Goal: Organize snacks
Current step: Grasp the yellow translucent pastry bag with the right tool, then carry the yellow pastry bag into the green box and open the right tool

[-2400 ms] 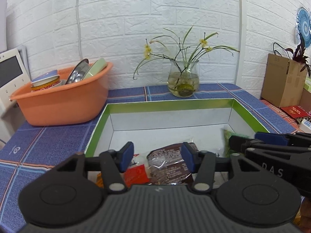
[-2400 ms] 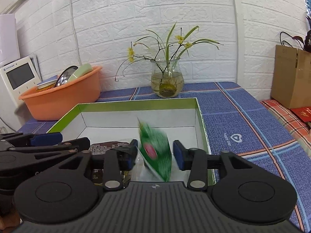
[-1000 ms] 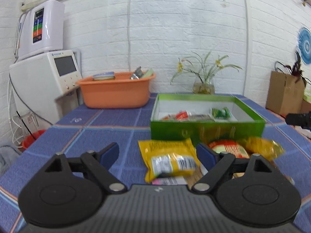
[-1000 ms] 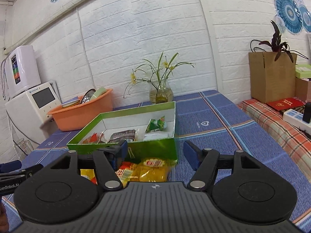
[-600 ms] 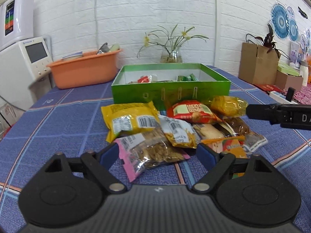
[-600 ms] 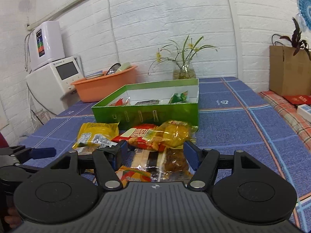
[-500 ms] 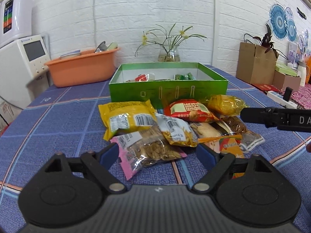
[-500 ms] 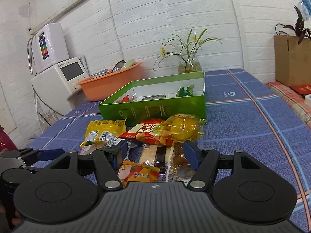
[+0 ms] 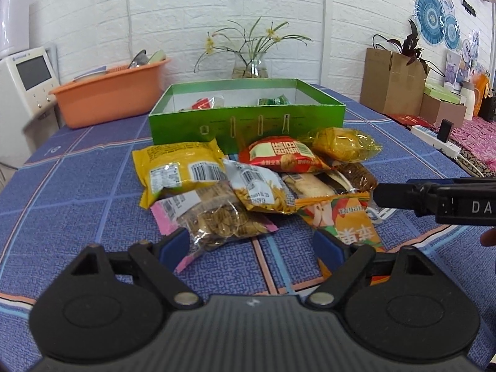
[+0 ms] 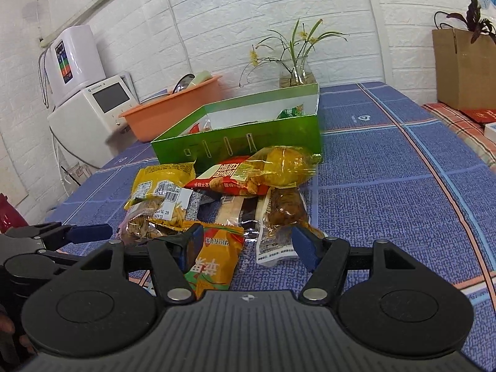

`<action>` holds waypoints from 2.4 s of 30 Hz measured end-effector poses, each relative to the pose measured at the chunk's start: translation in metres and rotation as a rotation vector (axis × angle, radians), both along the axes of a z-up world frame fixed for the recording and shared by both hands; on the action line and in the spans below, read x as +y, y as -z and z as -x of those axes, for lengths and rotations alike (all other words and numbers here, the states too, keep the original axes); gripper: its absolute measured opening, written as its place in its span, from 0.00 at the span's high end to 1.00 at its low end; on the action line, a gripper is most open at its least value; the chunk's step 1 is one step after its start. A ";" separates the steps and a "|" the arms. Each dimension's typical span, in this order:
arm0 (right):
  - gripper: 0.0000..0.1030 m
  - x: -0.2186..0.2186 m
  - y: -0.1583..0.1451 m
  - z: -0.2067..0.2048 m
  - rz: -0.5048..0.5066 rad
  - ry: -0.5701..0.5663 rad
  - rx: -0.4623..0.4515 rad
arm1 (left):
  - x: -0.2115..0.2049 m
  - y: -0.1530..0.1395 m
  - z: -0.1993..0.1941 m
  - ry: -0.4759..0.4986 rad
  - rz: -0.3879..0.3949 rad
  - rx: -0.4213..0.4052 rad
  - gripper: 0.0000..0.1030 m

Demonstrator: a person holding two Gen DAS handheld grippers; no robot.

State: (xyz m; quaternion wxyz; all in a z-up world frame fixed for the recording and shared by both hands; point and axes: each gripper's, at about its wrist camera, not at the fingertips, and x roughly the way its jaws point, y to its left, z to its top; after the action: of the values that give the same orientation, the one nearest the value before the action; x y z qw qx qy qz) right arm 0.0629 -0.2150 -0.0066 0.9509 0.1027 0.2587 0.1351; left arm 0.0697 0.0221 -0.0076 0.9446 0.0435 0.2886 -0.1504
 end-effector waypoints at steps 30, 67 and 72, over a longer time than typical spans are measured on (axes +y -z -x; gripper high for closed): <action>0.04 -0.070 0.022 -0.150 -0.414 0.040 0.298 | -0.096 0.003 -0.111 0.345 0.178 0.018 0.22; 0.39 0.061 -0.060 -0.140 -0.266 -0.380 -0.045 | 0.025 -0.053 -0.064 0.129 0.169 -0.208 0.44; 0.38 0.053 -0.073 -0.141 -0.209 -0.338 -0.185 | 0.013 -0.069 -0.084 0.152 0.185 -0.238 0.44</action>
State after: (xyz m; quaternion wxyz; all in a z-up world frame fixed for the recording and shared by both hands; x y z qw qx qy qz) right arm 0.2039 -0.1623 0.0666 0.9186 0.1428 0.1686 0.3277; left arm 0.1540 0.0353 0.0618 0.9580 -0.0043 0.1553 -0.2410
